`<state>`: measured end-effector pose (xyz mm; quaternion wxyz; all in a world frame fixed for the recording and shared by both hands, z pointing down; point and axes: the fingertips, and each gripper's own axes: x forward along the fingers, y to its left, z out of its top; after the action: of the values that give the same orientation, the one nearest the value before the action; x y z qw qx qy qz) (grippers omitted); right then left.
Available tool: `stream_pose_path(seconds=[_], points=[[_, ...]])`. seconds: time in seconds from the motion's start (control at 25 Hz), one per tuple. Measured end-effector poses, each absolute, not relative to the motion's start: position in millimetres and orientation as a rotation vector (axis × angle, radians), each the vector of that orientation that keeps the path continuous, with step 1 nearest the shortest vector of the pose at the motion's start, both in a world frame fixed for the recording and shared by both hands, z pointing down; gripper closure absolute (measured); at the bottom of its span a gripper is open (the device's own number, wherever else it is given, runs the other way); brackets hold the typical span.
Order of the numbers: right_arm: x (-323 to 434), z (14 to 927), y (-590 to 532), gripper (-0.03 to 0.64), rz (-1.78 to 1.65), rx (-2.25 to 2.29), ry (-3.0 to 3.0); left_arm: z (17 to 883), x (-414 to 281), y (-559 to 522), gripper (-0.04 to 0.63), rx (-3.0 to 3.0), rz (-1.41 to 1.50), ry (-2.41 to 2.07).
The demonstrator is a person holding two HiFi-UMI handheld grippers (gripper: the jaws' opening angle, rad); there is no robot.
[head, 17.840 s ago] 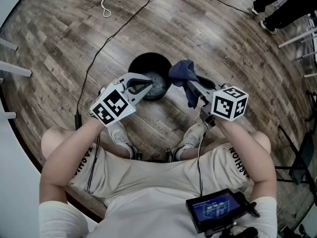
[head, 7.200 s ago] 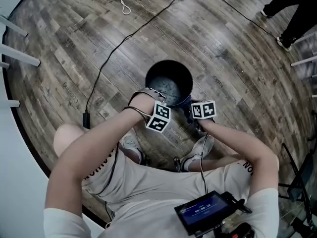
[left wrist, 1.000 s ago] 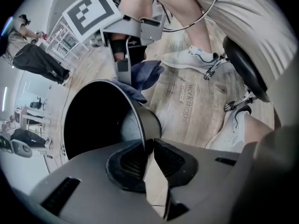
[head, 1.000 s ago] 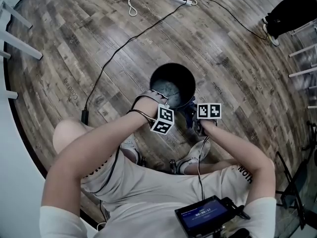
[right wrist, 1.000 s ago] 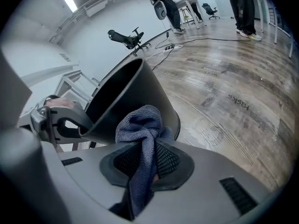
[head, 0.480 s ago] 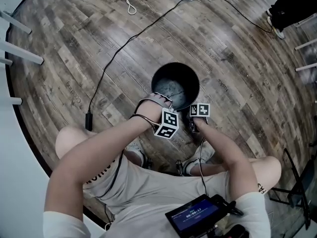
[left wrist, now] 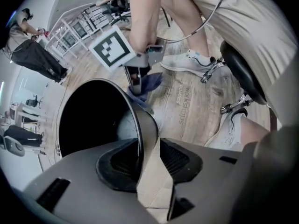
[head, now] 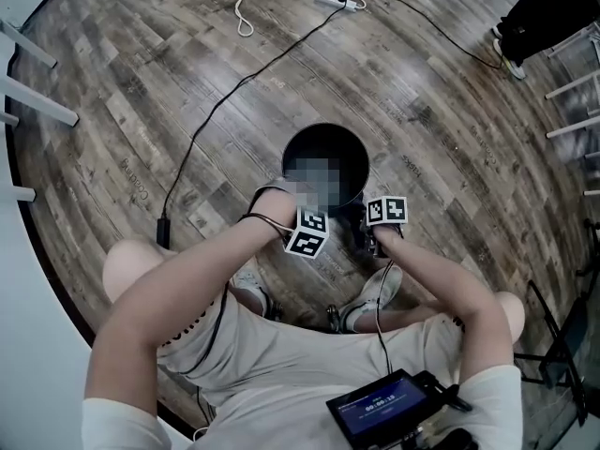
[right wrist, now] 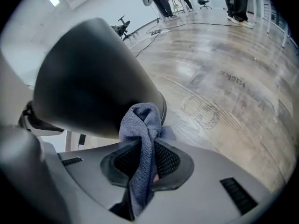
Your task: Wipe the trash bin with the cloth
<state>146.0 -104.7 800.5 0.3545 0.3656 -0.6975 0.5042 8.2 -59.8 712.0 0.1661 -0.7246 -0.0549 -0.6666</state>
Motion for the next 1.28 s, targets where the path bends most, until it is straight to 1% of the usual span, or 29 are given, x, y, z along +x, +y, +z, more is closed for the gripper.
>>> stream_pose_path(seconds=[0.04,0.32,0.4,0.52,0.88,1.28], points=[[149,786,-102,0.551,1.301,0.942,-1.813,713,4,-60,0.455,-2.049,-1.902,-0.161],[144,688,-79,0.551,1.345,0.929,-1.934,716,-4,-69,0.459,-1.975,-1.884,-0.119],[136,667,-75,0.551,1.357,0.924,-1.983,715,-3,-71,0.510,-1.961,-1.886,-0.108],[123,652,-74,0.551,1.373,0.930,-2.033,715,-4,-71,0.515,-1.970,-1.910,-0.104],[115,690,-94,0.551,1.274,0.919,-2.031,714,14,-55,0.540,-2.012,-1.902,-0.128],[128,799,-106,0.551,1.183,0.919,-1.945,712,34,-51,0.555,-2.100,-1.926,-0.112]])
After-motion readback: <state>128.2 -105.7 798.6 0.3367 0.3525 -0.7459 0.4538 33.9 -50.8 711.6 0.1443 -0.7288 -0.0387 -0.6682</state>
